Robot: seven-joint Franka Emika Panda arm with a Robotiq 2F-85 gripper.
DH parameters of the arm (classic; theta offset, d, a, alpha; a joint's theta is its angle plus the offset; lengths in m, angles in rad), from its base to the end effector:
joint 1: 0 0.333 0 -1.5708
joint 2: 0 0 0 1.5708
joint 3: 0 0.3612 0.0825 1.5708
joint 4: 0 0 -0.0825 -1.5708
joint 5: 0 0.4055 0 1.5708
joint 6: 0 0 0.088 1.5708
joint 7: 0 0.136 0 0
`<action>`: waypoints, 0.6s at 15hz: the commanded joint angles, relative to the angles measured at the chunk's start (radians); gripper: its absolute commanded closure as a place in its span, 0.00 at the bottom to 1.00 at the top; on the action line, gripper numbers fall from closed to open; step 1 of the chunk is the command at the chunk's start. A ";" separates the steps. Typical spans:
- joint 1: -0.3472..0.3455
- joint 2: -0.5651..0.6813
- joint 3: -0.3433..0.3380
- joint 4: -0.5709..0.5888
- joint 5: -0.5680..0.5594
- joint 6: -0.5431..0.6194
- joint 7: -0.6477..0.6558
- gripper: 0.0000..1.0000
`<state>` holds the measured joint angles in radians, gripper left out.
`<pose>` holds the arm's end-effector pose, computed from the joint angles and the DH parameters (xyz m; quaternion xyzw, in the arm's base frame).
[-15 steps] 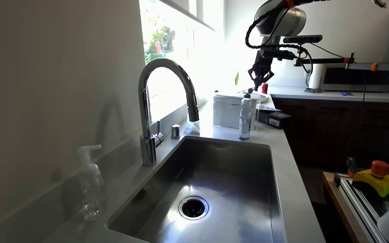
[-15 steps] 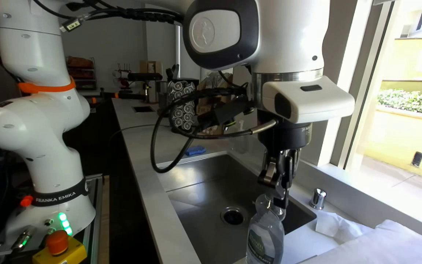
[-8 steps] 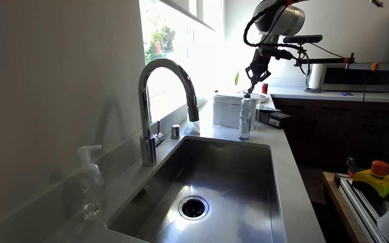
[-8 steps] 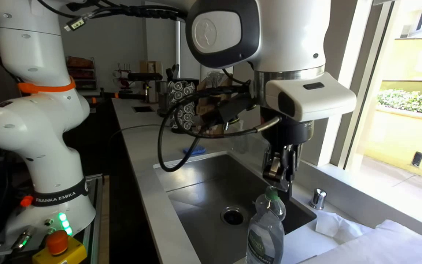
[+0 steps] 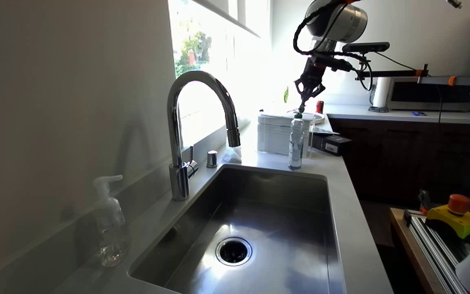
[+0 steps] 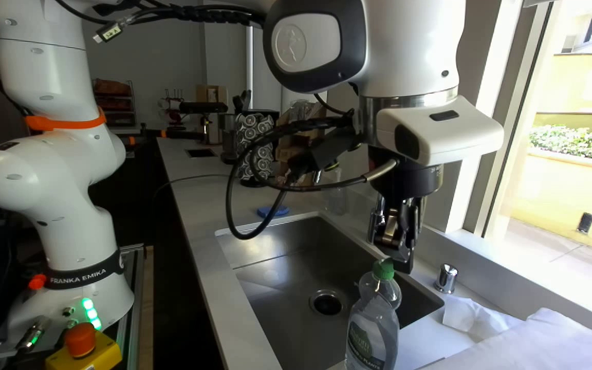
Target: Close the lid on the bottle
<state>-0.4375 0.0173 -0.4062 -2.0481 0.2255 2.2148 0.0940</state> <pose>0.4039 -0.4338 0.4535 -0.8569 0.5017 -0.1033 0.0576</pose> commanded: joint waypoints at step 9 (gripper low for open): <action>0.014 0.004 0.005 0.000 0.037 0.008 -0.040 1.00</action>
<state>-0.4295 0.0177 -0.3986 -2.0476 0.2308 2.2148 0.0790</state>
